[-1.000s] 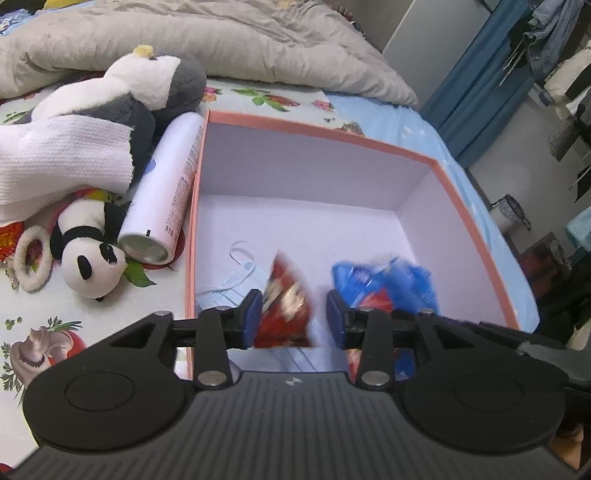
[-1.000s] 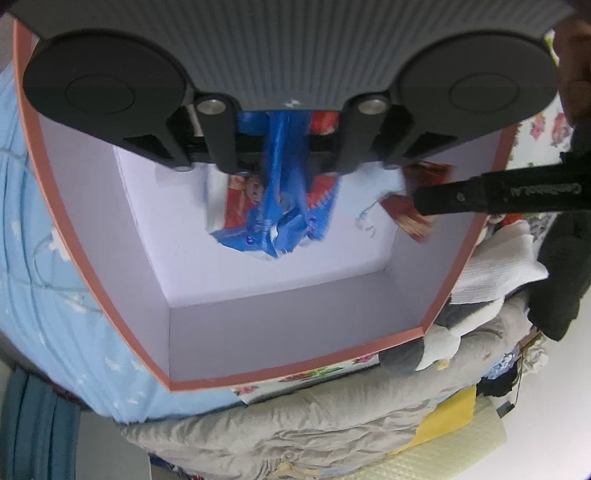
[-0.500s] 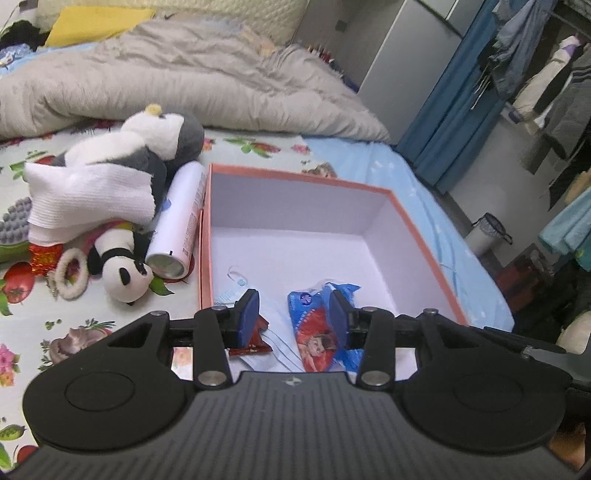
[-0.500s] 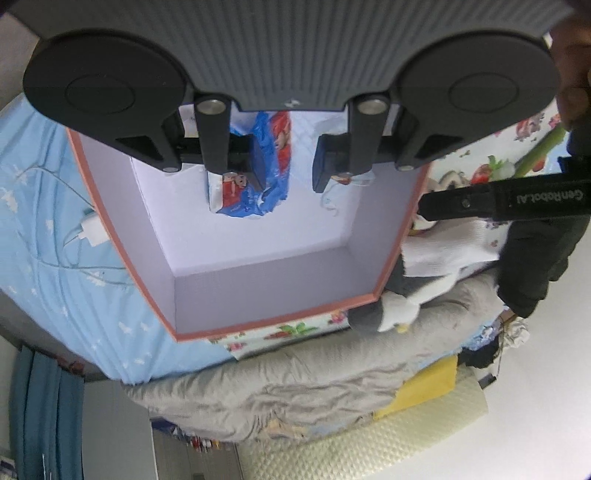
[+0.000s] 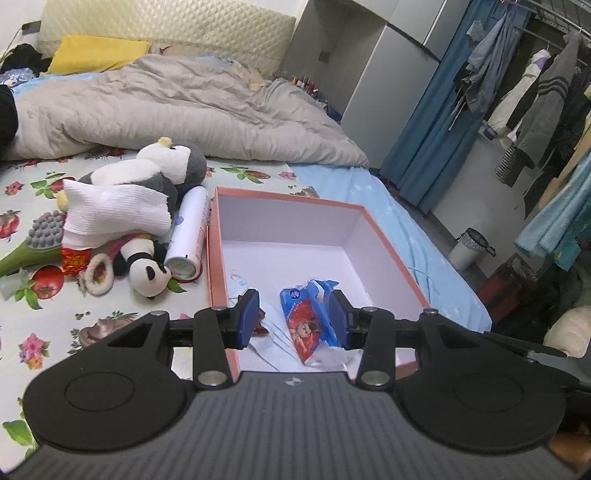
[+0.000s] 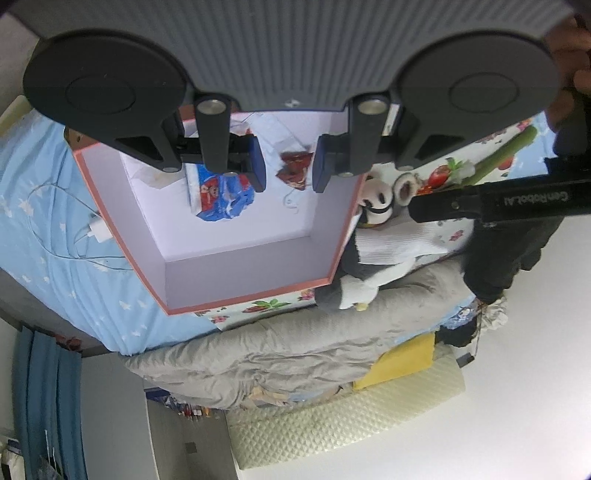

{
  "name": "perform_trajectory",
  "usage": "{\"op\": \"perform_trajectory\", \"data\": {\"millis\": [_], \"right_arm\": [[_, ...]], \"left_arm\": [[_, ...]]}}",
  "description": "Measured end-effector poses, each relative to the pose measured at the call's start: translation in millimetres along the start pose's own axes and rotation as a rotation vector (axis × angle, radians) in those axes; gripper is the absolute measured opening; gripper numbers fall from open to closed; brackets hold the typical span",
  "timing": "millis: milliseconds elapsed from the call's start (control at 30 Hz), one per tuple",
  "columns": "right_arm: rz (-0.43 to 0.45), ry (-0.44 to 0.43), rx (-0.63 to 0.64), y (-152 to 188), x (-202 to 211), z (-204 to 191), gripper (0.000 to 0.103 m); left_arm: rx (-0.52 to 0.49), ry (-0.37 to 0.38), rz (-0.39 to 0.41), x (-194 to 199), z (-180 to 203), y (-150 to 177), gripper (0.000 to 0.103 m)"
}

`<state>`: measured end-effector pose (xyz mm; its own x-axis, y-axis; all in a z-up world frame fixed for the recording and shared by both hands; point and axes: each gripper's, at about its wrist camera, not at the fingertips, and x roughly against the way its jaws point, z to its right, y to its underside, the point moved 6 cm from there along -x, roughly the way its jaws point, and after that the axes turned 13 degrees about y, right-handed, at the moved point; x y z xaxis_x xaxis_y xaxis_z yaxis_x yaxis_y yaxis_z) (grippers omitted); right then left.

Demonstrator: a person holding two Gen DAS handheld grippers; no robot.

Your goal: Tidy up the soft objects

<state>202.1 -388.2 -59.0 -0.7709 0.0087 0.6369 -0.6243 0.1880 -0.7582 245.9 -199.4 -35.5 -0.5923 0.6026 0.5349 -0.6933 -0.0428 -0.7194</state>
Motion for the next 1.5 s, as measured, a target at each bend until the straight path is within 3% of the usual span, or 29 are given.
{"op": "perform_trajectory", "data": {"millis": [367,767,1200,1500], "right_arm": [[0.027,-0.029,0.032,25,37,-27,0.032],[0.032,-0.057,0.047,60,52,-45,0.032],[0.047,-0.166,0.139,88,60,-101,0.032],[-0.009,-0.233,0.178,116,44,-143,0.032]], "left_arm": [[0.01,-0.012,0.037,57,-1,32,0.048],[0.038,-0.063,0.05,94,-20,70,0.048],[0.115,-0.175,0.137,156,-62,102,0.048],[0.169,-0.248,0.121,182,-111,118,0.048]]}}
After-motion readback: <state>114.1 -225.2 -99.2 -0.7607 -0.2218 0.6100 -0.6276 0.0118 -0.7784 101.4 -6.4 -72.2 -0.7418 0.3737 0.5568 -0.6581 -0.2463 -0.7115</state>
